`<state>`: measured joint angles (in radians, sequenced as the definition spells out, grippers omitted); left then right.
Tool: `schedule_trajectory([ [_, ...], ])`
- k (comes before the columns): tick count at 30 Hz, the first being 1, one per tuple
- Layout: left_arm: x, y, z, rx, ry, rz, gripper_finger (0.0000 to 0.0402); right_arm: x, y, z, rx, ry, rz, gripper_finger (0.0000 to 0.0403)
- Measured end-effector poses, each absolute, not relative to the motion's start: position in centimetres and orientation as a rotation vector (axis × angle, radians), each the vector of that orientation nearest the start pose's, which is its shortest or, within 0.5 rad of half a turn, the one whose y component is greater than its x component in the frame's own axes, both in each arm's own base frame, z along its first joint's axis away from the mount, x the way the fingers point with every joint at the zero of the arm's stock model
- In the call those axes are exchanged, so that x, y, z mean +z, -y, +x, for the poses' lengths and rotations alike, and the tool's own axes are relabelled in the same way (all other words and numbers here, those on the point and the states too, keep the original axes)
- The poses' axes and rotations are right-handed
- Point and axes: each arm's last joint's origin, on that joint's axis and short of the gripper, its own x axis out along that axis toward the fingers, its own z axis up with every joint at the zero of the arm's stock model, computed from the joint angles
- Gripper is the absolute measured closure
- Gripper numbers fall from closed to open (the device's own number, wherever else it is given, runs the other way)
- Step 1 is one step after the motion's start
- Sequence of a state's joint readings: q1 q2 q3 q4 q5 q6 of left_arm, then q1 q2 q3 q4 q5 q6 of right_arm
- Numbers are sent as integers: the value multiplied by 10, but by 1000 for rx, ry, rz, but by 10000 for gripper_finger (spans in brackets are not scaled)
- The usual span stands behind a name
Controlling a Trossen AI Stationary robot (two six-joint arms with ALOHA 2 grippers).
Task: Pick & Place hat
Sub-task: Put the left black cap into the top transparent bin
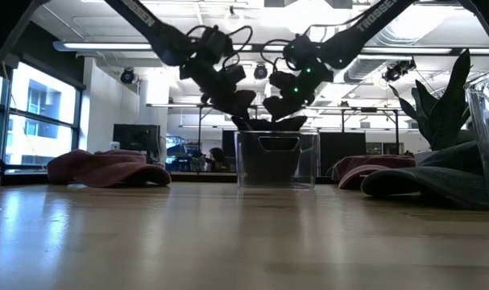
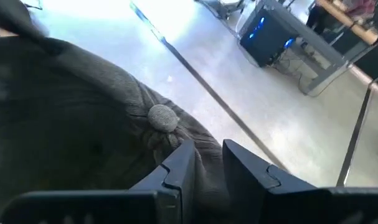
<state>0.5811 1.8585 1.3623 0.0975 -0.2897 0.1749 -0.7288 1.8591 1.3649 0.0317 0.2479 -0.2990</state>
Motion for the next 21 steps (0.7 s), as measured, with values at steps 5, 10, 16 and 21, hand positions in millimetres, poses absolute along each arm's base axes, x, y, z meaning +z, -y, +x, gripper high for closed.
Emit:
schedule_trajectory([
  [5, 243, -263, 342, 873, -487, 22, 238, 250, 290, 309, -835, -616, -103, 324],
  [10, 246, -272, 335, 910, -450, -32, 238, 269, 276, 306, -782, -600, -108, 324],
  [16, 246, -274, 333, 880, -435, -69, 238, 289, 246, 298, -513, -630, -61, 324],
  [21, 246, -272, 335, 867, -423, -77, 238, 274, 234, 300, -363, -760, -47, 324],
])
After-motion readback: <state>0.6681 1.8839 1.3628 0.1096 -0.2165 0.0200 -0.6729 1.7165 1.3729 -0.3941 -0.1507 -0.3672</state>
